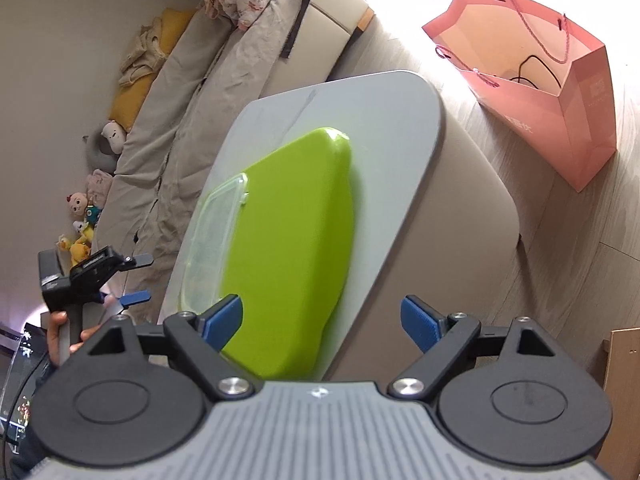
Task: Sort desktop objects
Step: 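Move the right tool to the lime-green lid lying on the table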
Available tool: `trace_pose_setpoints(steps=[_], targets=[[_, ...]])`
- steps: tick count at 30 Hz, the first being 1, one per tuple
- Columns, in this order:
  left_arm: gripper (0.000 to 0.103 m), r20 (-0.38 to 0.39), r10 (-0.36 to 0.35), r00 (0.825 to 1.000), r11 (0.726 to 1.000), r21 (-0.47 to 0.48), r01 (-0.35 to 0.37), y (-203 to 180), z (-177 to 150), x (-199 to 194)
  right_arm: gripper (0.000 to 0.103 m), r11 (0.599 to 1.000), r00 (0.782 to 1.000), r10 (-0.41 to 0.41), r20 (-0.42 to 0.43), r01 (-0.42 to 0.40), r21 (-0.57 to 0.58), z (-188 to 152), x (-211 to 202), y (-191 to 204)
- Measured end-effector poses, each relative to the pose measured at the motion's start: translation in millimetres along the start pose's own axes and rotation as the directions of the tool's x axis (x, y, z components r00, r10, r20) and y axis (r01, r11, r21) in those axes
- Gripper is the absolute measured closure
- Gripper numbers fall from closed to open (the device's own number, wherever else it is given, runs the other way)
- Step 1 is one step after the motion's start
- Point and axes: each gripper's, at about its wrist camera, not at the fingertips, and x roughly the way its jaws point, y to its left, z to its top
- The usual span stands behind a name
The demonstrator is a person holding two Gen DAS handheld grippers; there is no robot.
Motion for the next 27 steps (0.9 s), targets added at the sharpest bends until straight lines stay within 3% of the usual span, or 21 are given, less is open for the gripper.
trace_pose_setpoints(steps=[2,4,8,12,15,18,22,27], targets=[[0.0,0.084,0.035,0.996,0.999,0.021,-0.037,-2,-29,-56,0.005,0.999,1.0,0.022,-0.009,-0.022,-0.044,-8,-4,19],[0.0,0.11,0.096,0.989,0.995,0.023,-0.099,-1,-49,-94,0.005,0.996,0.999,0.027,-0.019,-0.029,-0.088,-16,-3,37],[0.0,0.065,0.12,0.991,0.989,0.078,-0.125,3,-43,-98,0.005,0.997,1.0,0.007,0.022,-0.005,-0.082,-26,-1,45],[0.0,-0.036,0.112,0.993,0.978,0.18,-0.104,3,-4,-21,0.005,1.0,0.999,-0.008,0.043,0.008,0.002,-24,-4,30],[0.0,-0.127,0.099,0.987,0.991,0.098,-0.087,19,26,54,0.005,1.0,0.999,-0.026,0.045,0.026,-0.006,-19,-6,26],[0.0,-0.154,0.098,0.983,0.995,0.04,-0.093,32,51,108,0.005,0.998,0.997,-0.052,0.055,0.054,-0.035,-9,-7,23],[0.0,-0.189,0.074,0.979,0.995,0.083,-0.059,32,69,156,0.005,0.991,0.994,-0.076,0.08,0.085,-0.108,6,-8,21],[0.0,-0.226,-0.046,0.973,0.994,0.082,0.066,26,76,186,0.005,0.995,0.995,-0.049,0.086,0.056,-0.081,17,-1,0]])
